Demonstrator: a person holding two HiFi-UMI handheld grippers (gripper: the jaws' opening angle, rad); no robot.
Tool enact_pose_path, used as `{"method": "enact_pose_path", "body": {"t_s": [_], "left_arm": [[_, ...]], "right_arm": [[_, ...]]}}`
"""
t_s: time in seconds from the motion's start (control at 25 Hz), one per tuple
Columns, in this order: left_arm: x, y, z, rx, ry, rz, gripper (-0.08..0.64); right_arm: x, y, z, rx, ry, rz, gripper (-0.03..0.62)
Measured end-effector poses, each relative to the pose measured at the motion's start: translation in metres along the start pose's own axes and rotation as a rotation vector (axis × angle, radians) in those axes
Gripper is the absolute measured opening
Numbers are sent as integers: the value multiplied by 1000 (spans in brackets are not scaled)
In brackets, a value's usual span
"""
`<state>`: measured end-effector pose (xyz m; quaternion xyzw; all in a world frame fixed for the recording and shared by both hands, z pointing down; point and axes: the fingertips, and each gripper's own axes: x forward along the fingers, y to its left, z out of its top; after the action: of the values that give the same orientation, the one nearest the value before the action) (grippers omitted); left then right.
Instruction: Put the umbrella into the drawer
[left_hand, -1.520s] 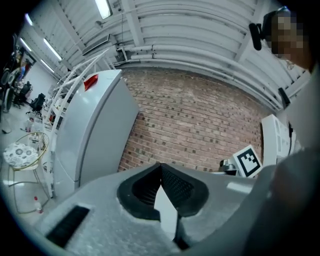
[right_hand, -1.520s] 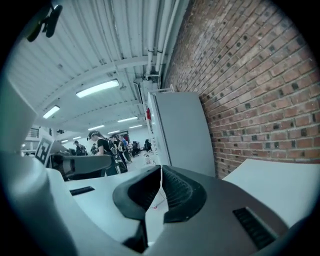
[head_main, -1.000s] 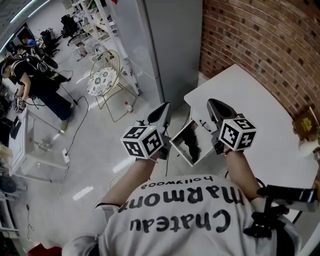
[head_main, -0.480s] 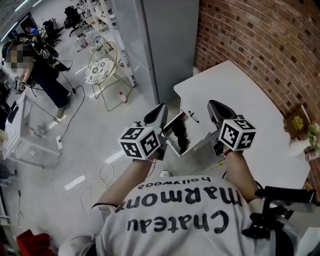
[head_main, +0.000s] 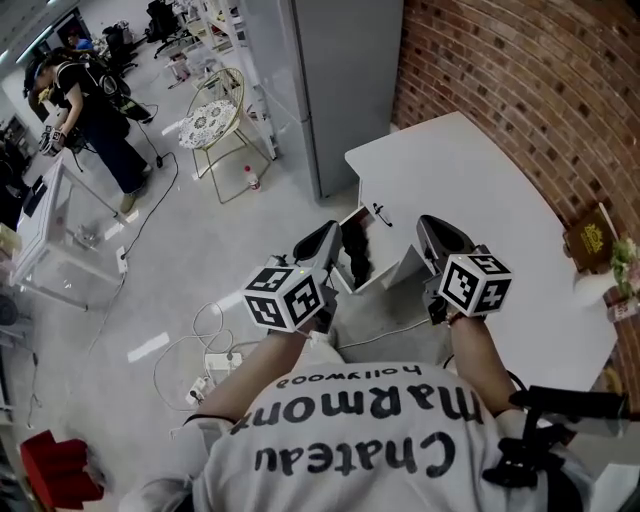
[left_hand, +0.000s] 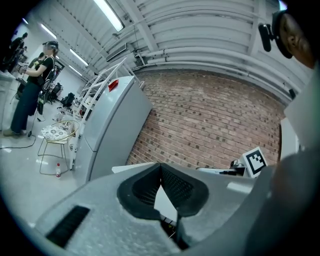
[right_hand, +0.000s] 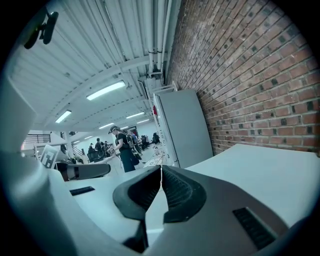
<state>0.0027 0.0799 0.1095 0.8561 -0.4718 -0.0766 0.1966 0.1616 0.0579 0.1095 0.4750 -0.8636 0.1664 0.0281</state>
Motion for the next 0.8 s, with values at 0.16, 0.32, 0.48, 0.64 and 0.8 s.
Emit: {"method": "enact_pose_path", "body": {"t_s": [0.16,0.32,0.48,0.64,0.8], "left_arm": [[-12,-12,-15,-3,-1,14,15],[-24,-19,-21,-9,-3,12,15],[-31,-19,-21,-15,-17,31,15],[-35,-19,-34,-25,2,47,15],[-39,-17,-40,-32,13,60,15]], "right_arm": [[-16,-3,-14,3,16,7,18],[-27,-1,-26,-12,37,5,18],[-33,-3,-34,-6,45,-1,18],[-37,-10,-40,19,47,-15,17],[-38,-11,-45,18,62,-21,17]]}}
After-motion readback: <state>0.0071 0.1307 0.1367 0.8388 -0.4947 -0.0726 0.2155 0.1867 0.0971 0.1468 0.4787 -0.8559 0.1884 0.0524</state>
